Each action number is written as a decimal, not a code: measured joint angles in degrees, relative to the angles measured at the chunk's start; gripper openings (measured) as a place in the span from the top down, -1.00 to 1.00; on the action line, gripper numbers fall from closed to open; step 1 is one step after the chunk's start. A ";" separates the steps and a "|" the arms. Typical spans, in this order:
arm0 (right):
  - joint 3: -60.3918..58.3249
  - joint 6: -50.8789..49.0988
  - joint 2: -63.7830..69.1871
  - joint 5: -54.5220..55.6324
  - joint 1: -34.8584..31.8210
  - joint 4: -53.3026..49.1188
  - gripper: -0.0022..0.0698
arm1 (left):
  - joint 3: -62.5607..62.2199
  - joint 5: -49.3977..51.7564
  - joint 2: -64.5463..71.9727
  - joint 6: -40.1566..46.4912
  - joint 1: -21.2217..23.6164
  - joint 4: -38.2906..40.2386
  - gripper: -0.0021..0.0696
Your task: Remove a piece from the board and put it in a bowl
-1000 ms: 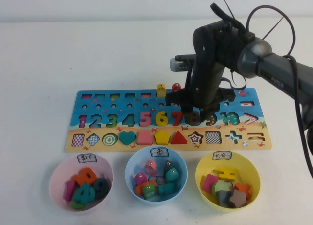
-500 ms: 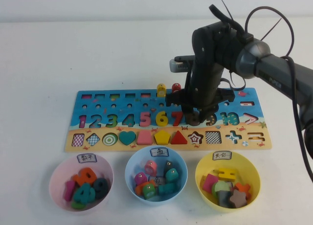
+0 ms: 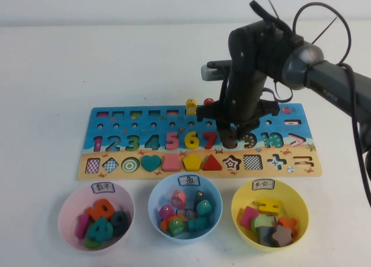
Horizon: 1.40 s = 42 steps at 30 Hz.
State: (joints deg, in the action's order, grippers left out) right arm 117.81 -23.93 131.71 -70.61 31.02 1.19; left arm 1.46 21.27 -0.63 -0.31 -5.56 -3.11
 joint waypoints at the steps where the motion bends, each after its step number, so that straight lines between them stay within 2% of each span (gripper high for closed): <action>1: 0.00 0.00 -0.58 0.00 0.00 -0.12 0.29 | 0.00 0.00 0.00 0.00 0.00 0.00 0.95; 11: -0.29 1.23 -7.74 0.00 0.27 -2.66 0.29 | 0.00 0.00 0.00 0.00 0.00 0.00 0.95; 16: -1.97 2.67 -11.82 0.00 2.98 -3.18 0.29 | 0.00 0.00 0.00 0.00 0.00 0.00 0.95; 29: -13.38 3.93 -21.93 -0.25 16.99 -2.66 0.29 | 0.00 0.00 0.00 0.00 0.00 0.00 0.95; 42: -13.97 3.33 -21.79 7.45 28.64 2.14 0.29 | 0.00 0.00 0.00 0.00 0.00 0.00 0.95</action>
State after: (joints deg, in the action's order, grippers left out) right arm 103.85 -20.60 109.92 -63.16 59.66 3.32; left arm 1.46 21.27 -0.63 -0.31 -5.56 -3.11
